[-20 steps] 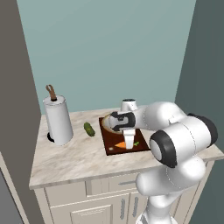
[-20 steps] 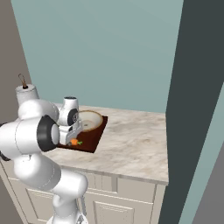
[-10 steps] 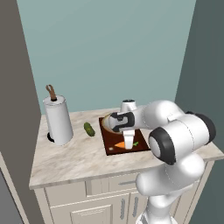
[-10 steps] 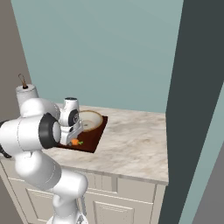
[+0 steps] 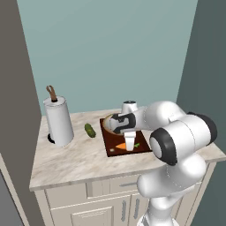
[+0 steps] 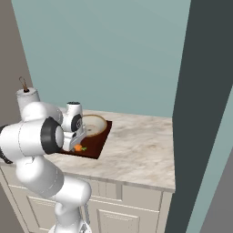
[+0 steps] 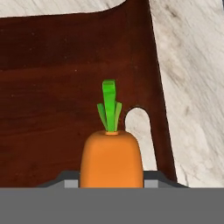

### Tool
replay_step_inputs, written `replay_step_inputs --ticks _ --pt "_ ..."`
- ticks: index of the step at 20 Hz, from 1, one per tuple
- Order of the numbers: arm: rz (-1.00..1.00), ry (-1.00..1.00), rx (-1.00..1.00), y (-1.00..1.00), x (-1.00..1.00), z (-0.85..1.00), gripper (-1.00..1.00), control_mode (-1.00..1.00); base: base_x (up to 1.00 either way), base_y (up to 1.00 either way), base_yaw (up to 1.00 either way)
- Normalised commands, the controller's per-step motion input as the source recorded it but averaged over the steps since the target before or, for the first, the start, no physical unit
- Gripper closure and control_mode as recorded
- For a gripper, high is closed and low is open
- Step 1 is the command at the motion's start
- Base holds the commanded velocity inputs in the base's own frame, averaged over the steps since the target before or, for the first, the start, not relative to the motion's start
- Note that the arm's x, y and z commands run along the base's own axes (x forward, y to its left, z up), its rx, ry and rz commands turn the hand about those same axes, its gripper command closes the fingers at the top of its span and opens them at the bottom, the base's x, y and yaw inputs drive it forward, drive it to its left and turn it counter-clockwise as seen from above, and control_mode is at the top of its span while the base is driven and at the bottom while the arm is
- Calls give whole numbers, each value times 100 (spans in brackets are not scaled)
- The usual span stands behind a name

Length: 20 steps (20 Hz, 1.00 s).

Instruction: Place the two vegetables and bowl onto the tray for setting up a vegetable dip station.

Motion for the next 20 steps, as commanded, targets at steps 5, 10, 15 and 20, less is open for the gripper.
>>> replay_step_inputs --ticks 5,10,15,20 --pt "0 -1 0 0 0 -3 100 -100 0 0 0" --pt "0 -1 0 0 0 -2 -100 -100 0 0 0" --pt "0 -1 0 0 0 0 -100 -100 0 0 0" --pt "0 0 0 0 0 2 -100 -100 0 0 0"
